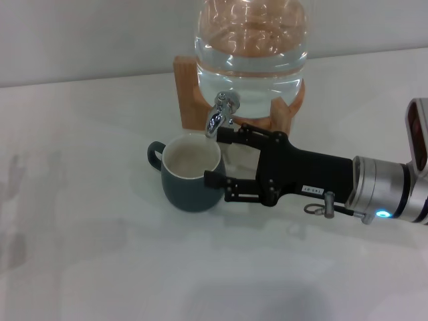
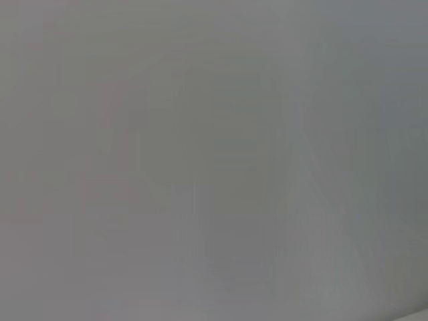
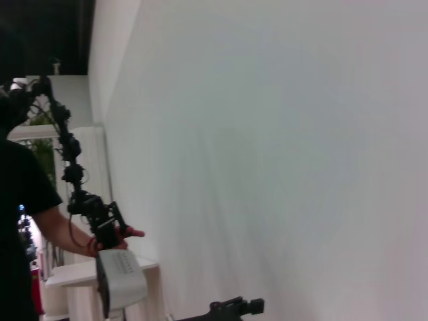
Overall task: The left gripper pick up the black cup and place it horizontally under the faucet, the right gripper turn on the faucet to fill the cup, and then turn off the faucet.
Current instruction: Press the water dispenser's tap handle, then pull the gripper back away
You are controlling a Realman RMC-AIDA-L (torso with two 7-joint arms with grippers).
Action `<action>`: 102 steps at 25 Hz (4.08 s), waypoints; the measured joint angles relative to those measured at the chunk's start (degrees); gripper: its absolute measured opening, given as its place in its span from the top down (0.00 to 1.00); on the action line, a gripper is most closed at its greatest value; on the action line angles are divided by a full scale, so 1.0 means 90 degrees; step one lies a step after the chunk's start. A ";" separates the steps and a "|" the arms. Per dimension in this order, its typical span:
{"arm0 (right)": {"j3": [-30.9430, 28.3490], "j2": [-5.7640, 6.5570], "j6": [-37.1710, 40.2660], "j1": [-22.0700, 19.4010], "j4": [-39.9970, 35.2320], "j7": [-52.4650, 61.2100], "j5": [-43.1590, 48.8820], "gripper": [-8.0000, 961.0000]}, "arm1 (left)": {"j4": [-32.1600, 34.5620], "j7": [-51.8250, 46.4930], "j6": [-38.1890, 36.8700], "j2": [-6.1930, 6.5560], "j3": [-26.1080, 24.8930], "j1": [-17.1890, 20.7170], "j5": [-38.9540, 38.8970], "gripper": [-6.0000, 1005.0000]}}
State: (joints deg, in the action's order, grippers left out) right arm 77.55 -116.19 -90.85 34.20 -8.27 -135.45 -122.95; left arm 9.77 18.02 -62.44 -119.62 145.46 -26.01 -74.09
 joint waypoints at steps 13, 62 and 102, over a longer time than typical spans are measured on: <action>-0.0015 0.0000 0.0027 -0.0131 -0.0158 0.0001 -0.0095 0.11 | -0.0012 0.0000 0.0054 0.0000 0.0000 0.0000 0.0000 0.12; -0.0010 0.0000 0.0134 -0.0390 -0.0423 -0.0038 -0.0318 0.11 | 0.0014 -0.0010 0.0123 0.0000 0.0000 -0.0002 0.0000 0.12; -0.0013 0.0000 0.0325 -0.0318 -0.0419 -0.0024 -0.0353 0.11 | 0.0027 -0.0010 0.0154 0.0000 0.0010 -0.0019 0.0019 0.12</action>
State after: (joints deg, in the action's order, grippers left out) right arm 77.43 -116.19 -87.92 31.33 -12.04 -135.66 -126.12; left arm 10.02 17.93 -61.05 -119.62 145.55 -26.19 -73.91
